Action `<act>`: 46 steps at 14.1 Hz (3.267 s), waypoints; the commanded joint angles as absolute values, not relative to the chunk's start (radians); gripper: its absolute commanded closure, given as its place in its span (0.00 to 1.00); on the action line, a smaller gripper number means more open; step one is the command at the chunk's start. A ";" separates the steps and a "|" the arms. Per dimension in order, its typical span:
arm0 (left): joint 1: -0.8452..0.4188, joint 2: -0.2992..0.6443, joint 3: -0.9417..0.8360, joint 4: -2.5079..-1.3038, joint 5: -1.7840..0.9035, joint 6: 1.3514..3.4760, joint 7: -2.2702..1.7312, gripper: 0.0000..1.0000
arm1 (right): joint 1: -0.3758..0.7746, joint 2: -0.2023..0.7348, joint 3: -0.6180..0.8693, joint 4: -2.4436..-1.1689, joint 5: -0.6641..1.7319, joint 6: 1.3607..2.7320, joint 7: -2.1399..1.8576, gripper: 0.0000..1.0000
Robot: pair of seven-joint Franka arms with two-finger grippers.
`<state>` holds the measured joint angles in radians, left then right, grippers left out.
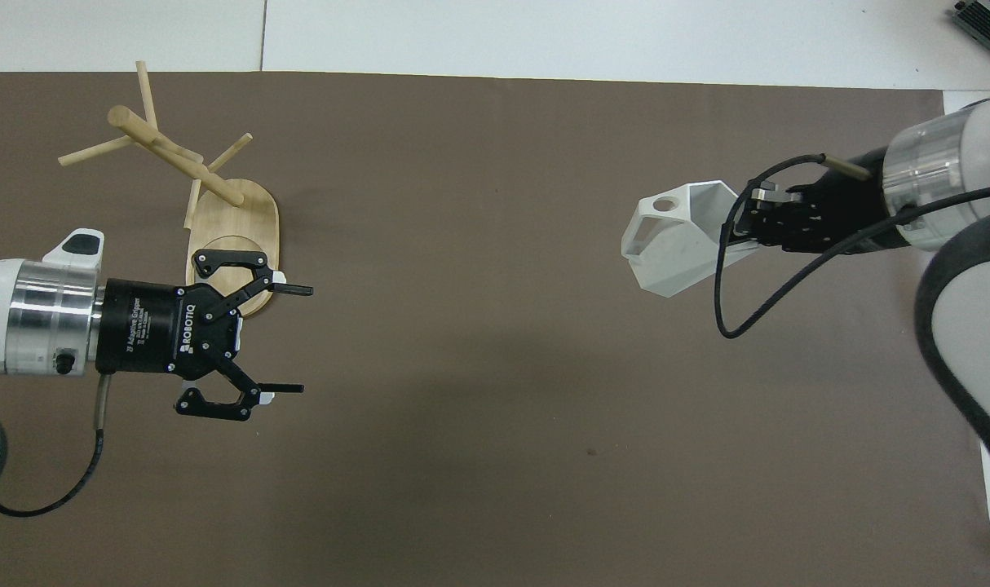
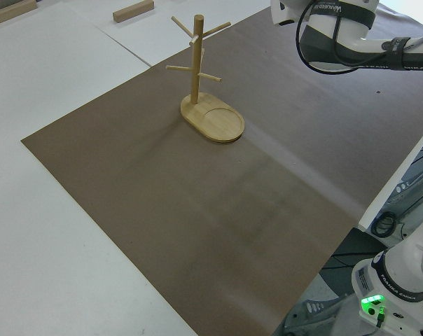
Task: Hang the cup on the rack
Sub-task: 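Lift the cup with the right gripper while the left gripper approaches, then bring the cup to the left gripper and close the left gripper on it, then open the right gripper and withdraw it while the left gripper holds the cup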
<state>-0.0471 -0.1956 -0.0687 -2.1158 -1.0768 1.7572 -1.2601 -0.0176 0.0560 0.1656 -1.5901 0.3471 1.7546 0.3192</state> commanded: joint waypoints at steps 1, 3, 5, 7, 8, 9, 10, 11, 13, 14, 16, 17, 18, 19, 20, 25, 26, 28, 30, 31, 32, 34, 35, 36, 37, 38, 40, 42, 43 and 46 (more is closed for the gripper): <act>-0.093 -0.147 -0.060 -2.118 -1.170 1.789 -1.304 0.00 | -0.028 0.058 0.219 -1.586 0.374 1.773 0.324 1.00; -0.106 -0.114 -0.060 -2.109 -1.209 1.805 -1.305 0.00 | -0.028 0.057 0.244 -1.588 0.431 1.785 0.325 1.00; -0.132 -0.074 -0.060 -2.091 -1.242 1.813 -1.305 0.00 | -0.028 0.057 0.264 -1.591 0.477 1.807 0.325 1.00; -0.140 -0.048 -0.060 -2.086 -1.278 1.831 -1.304 0.00 | -0.022 0.055 0.273 -1.597 0.527 1.841 0.331 1.00; -0.140 -0.048 -0.060 -2.082 -1.320 1.833 -1.305 0.00 | -0.006 0.055 0.276 -1.603 0.558 1.868 0.356 1.00; -0.141 -0.046 -0.060 -2.077 -1.351 1.829 -1.311 0.00 | 0.006 0.055 0.278 -1.609 0.584 1.914 0.388 1.00; -0.143 -0.046 -0.063 -2.074 -1.356 1.827 -1.316 0.00 | 0.027 0.057 0.278 -1.612 0.595 1.958 0.406 1.00; -0.144 -0.046 -0.074 -2.071 -1.364 1.833 -1.321 0.00 | 0.044 0.057 0.279 -1.626 0.597 2.009 0.413 1.00; -0.143 -0.043 -0.075 -2.057 -1.390 1.829 -1.331 0.00 | 0.075 0.058 0.279 -1.647 0.598 2.106 0.414 1.00; -0.141 -0.040 -0.075 -2.045 -1.411 1.832 -1.348 0.00 | 0.083 0.058 0.279 -1.654 0.598 2.146 0.417 1.00; -0.140 -0.023 -0.074 -2.020 -1.425 1.842 -1.368 0.00 | 0.109 0.060 0.281 -1.661 0.647 2.198 0.437 1.00; -0.146 -0.021 -0.075 -2.020 -1.436 1.880 -1.368 0.00 | 0.113 0.060 0.281 -1.666 0.678 2.216 0.443 1.00; -0.146 -0.018 -0.077 -2.019 -1.439 1.922 -1.370 0.00 | 0.124 0.060 0.281 -1.673 0.695 2.235 0.445 1.00; -0.144 -0.014 -0.080 -2.017 -1.440 1.933 -1.370 0.00 | 0.129 0.060 0.279 -1.674 0.706 2.244 0.445 1.00; -0.140 -0.012 -0.080 -2.013 -1.439 1.934 -1.370 0.00 | 0.139 0.061 0.281 -1.675 0.716 2.247 0.445 1.00; -0.127 0.015 -0.078 -1.959 -1.428 1.925 -1.367 0.00 | 0.182 0.071 0.281 -1.681 0.742 2.250 0.446 1.00; -0.129 0.018 -0.080 -1.953 -1.428 1.924 -1.367 0.00 | 0.198 0.071 0.281 -1.690 0.742 2.276 0.448 1.00; -0.132 0.020 -0.080 -1.950 -1.427 1.899 -1.368 0.00 | 0.231 0.071 0.281 -1.706 0.742 2.322 0.466 1.00; -0.132 0.021 -0.080 -1.944 -1.427 1.879 -1.367 0.00 | 0.239 0.072 0.281 -1.712 0.742 2.326 0.472 1.00; -0.132 0.020 -0.078 -1.944 -1.419 1.853 -1.364 0.00 | 0.241 0.072 0.281 -1.712 0.742 2.324 0.474 1.00; -0.130 0.018 -0.078 -1.944 -1.407 1.832 -1.364 0.00 | 0.241 0.071 0.281 -1.712 0.742 2.322 0.477 1.00; -0.124 0.018 -0.077 -1.944 -1.402 1.824 -1.362 0.00 | 0.242 0.068 0.281 -1.720 0.742 2.319 0.477 1.00; -0.121 0.017 -0.075 -1.944 -1.401 1.815 -1.359 0.00 | 0.242 0.067 0.281 -1.723 0.742 2.319 0.477 1.00; -0.120 0.017 -0.075 -1.944 -1.379 1.801 -1.355 0.00 | 0.242 0.067 0.281 -1.724 0.742 2.318 0.477 1.00; -0.120 0.015 -0.075 -1.945 -1.358 1.790 -1.348 0.00 | 0.242 0.067 0.281 -1.724 0.742 2.318 0.477 1.00; -0.118 0.015 -0.074 -1.945 -1.352 1.769 -1.347 0.00 | 0.241 0.067 0.281 -1.724 0.742 2.316 0.477 1.00; -0.103 0.014 -0.072 -1.947 -1.341 1.756 -1.348 0.00 | 0.241 0.066 0.281 -1.724 0.742 2.313 0.477 1.00; -0.097 0.012 -0.071 -1.948 -1.338 1.735 -1.348 0.54 | 0.241 0.064 0.281 -1.726 0.742 2.309 0.477 1.00; -0.088 0.012 -0.072 -1.947 -1.336 1.729 -1.348 1.00 | 0.241 0.064 0.281 -1.727 0.742 2.309 0.479 1.00; -0.071 0.009 -0.071 -1.947 -1.336 1.697 -1.347 1.00 | 0.241 0.064 0.281 -1.727 0.742 2.309 0.479 1.00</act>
<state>-0.0927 0.0031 -0.0707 -1.9667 -1.3538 1.7559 -1.3497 0.2476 0.0765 0.2809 -1.7116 0.7220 2.2975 0.4628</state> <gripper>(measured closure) 0.286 0.943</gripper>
